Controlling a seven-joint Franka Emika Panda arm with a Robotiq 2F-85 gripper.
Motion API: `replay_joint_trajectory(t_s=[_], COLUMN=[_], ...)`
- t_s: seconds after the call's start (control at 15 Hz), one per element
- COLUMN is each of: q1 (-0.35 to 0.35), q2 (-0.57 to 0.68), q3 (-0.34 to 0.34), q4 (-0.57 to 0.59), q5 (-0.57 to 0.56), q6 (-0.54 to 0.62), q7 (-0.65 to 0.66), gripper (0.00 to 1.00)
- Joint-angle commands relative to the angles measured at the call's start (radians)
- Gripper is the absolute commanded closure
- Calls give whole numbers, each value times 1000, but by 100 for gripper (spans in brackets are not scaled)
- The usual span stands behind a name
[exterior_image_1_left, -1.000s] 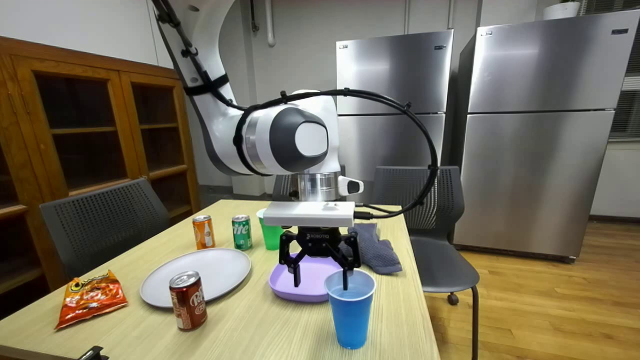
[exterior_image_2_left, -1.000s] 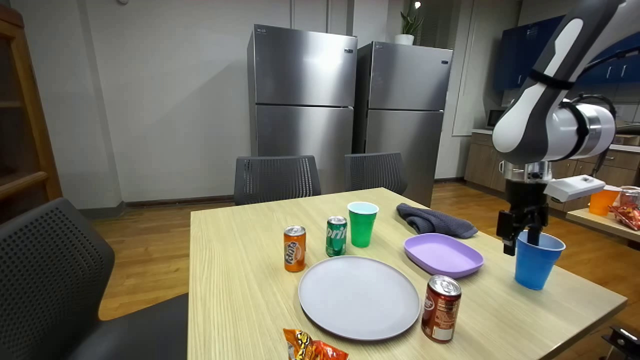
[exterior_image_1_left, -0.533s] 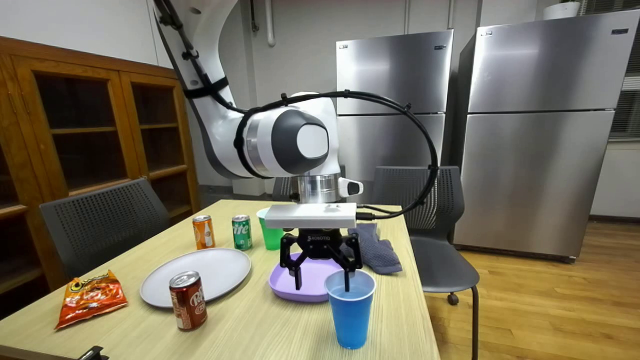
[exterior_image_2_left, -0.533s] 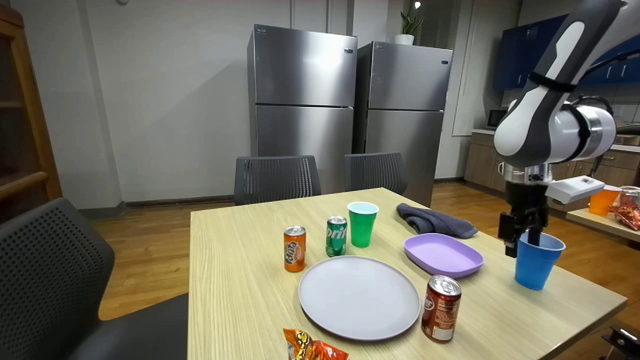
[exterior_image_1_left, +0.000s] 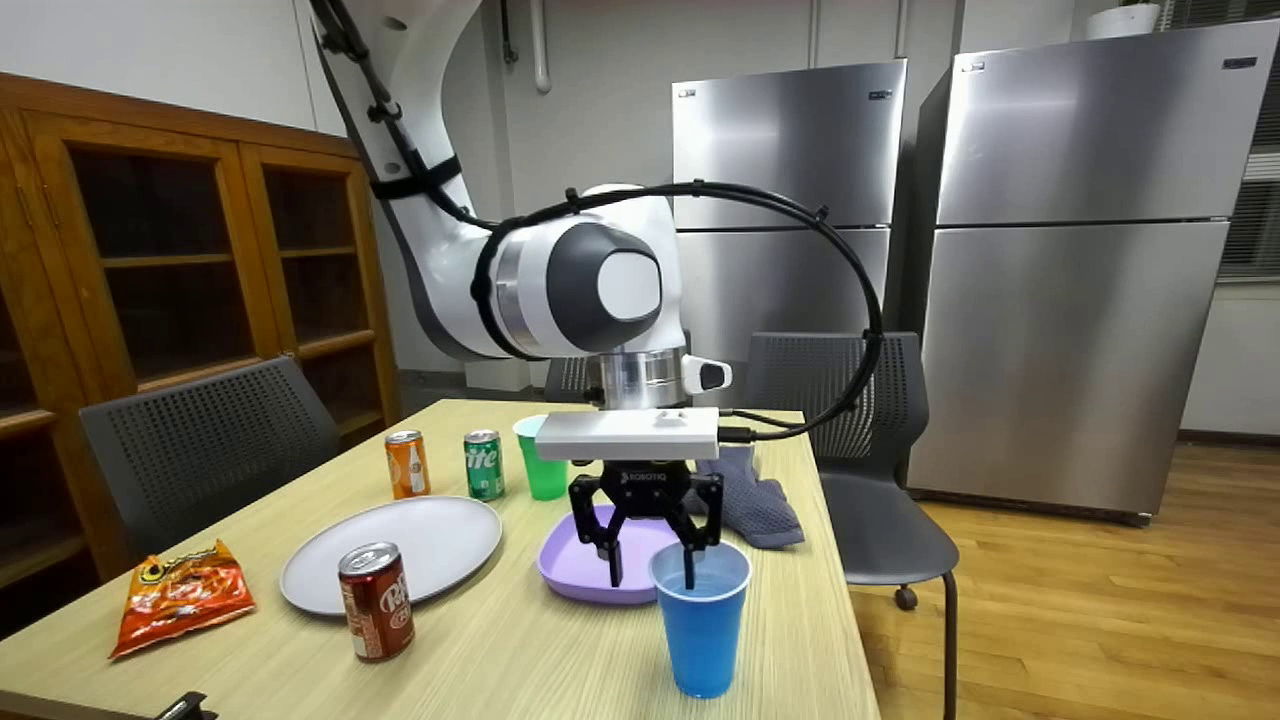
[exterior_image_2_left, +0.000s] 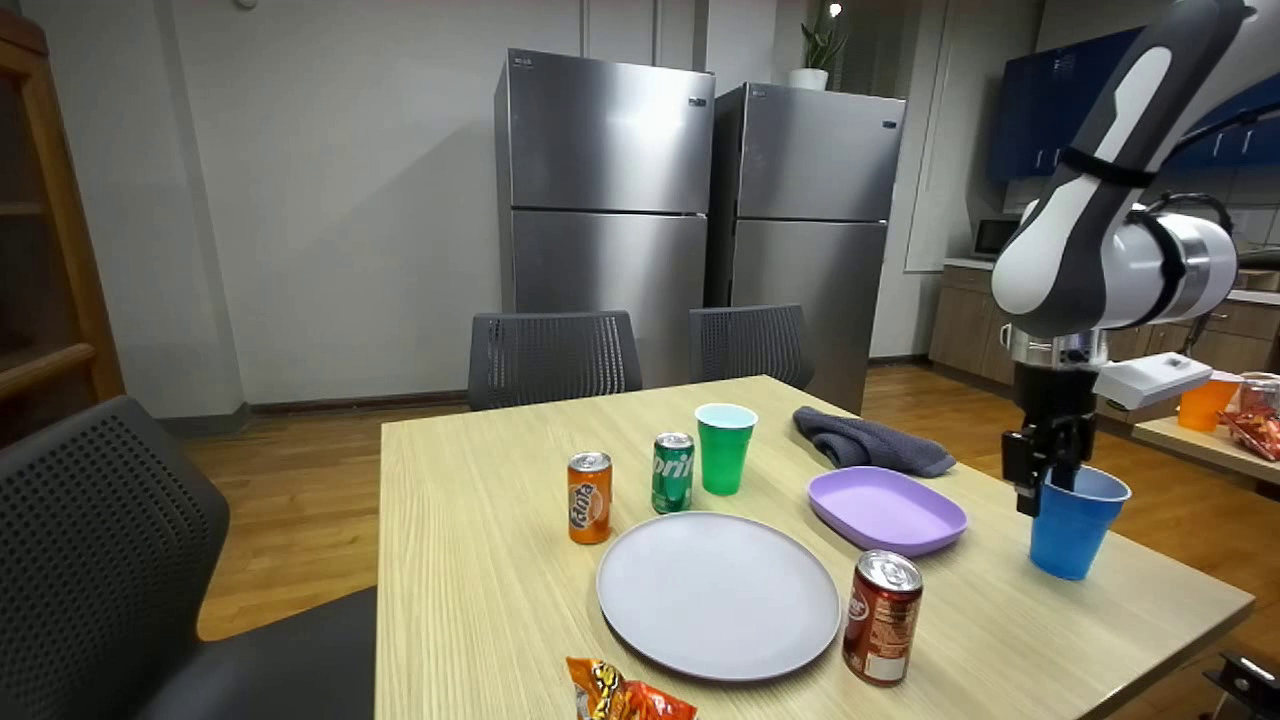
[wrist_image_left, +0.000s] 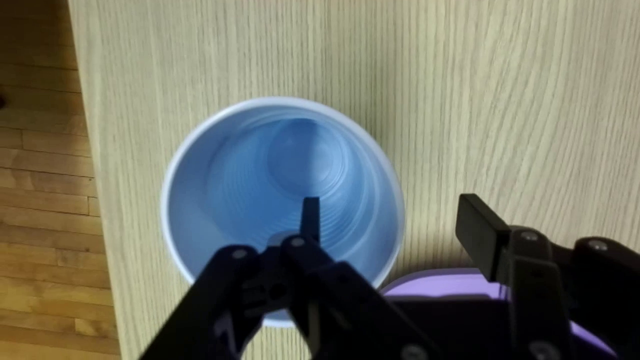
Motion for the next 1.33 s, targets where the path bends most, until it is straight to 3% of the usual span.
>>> replay_joint_trajectory(t_s=[0.0, 0.33, 0.4, 1.0, 1.27], q1=[-26, -31, -30, 10, 34], q2=[-7, -27, -27, -150, -227], q3=[19, 20, 18, -12, 16], q4=[-5, -8, -7, -4, 5], q5=[-32, -27, -30, -148, -190], q6=[25, 22, 22, -76, -135], q7=[15, 6, 9, 50, 84], gripper=[58, 97, 100, 99, 99])
